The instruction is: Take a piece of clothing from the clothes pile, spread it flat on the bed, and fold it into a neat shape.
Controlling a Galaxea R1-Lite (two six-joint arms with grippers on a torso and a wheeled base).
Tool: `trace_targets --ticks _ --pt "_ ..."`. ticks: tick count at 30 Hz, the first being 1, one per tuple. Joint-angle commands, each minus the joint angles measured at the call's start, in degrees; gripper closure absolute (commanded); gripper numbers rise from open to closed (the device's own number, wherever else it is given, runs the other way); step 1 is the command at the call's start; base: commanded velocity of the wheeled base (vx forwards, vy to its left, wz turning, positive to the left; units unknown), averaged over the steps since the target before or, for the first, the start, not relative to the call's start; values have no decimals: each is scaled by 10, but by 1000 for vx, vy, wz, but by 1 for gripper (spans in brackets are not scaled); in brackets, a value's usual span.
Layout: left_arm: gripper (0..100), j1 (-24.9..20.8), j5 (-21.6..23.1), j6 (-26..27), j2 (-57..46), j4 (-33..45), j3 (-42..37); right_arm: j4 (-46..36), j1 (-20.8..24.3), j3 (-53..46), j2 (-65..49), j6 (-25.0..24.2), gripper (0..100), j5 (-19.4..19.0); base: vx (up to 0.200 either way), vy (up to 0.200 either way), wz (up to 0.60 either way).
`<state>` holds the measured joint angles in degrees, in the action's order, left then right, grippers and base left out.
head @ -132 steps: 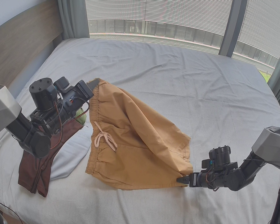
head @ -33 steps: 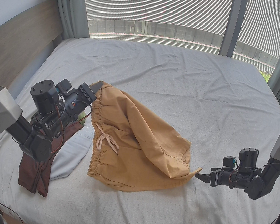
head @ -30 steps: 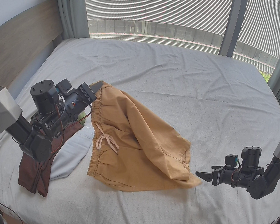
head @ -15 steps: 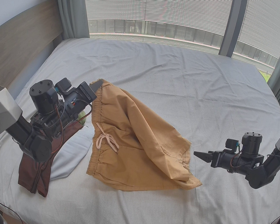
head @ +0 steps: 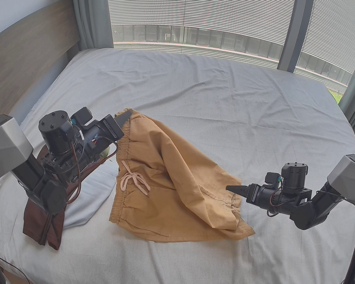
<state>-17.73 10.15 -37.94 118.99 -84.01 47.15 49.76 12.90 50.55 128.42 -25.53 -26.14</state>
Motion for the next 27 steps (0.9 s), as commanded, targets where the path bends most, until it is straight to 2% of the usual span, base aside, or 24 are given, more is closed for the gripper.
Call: trace_targets --ticks 1,11,16,27 --pt "100 1 2 12 33 -12 -7 -10 12 16 25 -16 0 0 0 0 0" --pt "100 1 2 15 34 -25 -7 -34 21 44 53 -28 0 2 0 0 0" --pt "100 1 3 15 36 -40 -8 -34 27 60 78 -28 0 22 0 0 0" --pt "100 1 3 15 35 -41 -9 -35 48 68 81 -48 0 23 0 0 0"
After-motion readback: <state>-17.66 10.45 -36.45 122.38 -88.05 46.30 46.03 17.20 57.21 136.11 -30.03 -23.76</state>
